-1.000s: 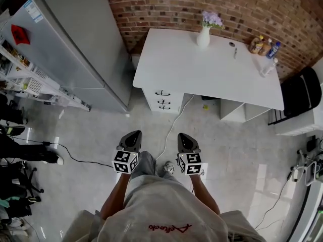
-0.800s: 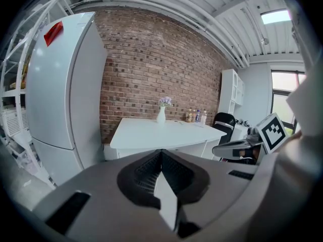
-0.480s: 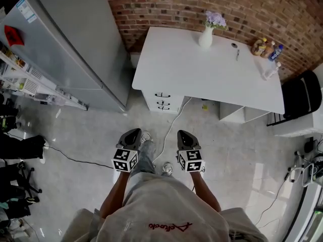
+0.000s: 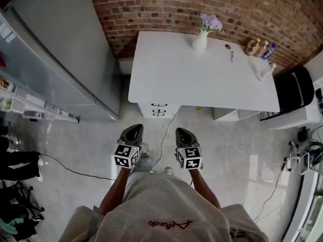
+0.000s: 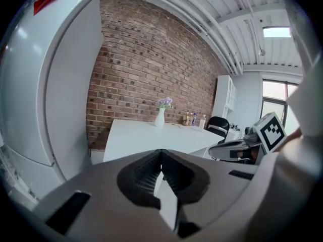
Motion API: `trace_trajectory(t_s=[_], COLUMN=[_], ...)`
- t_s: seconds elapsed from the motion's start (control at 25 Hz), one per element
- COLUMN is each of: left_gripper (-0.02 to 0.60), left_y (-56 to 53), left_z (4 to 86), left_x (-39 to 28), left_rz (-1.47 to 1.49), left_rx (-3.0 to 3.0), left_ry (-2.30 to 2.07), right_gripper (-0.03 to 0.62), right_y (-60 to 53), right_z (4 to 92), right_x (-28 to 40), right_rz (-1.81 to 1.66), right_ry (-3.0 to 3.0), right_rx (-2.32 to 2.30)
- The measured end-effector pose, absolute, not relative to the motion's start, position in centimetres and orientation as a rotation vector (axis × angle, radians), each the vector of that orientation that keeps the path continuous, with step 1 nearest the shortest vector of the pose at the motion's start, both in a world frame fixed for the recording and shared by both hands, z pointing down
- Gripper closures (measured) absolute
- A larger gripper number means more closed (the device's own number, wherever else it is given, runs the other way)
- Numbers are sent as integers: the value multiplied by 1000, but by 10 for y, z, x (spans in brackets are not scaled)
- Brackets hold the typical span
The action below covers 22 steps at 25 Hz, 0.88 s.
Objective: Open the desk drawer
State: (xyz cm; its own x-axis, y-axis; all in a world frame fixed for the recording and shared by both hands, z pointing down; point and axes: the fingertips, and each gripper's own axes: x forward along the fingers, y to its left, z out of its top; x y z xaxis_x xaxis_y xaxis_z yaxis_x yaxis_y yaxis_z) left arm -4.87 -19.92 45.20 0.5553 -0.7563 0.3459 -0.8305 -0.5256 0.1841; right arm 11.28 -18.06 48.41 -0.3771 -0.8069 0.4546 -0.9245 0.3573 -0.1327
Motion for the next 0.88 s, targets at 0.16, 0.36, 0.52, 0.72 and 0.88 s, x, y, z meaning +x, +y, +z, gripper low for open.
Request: trace_trajectory(t_s=[0.16,0.36,0.52,0.72,0.88], left_gripper=[569,569,569,569,569], left_y=[-222,-241,-251,-246,-236], left_z=[457,463,475,487,499], left_x=[-71,-91,-96,-89,-72], left_rz=[329,328,347,368,397], left_rx=[2469,2473,2481,2460,2447], left_ry=[-1259,-1207,-1164,-1164,-1158], right_gripper=[577,577,577,577,577], right_y=[-207,-226,-231,-224,-227], right_z=[480,480,487,507,524], right_x=[83,55,50,55,65], right_rz=[529,521,538,586,614], right_ry=[-2295,-2275,-2253,-2240,-2256], right_rx=[1545,1550,1575,1538,1500])
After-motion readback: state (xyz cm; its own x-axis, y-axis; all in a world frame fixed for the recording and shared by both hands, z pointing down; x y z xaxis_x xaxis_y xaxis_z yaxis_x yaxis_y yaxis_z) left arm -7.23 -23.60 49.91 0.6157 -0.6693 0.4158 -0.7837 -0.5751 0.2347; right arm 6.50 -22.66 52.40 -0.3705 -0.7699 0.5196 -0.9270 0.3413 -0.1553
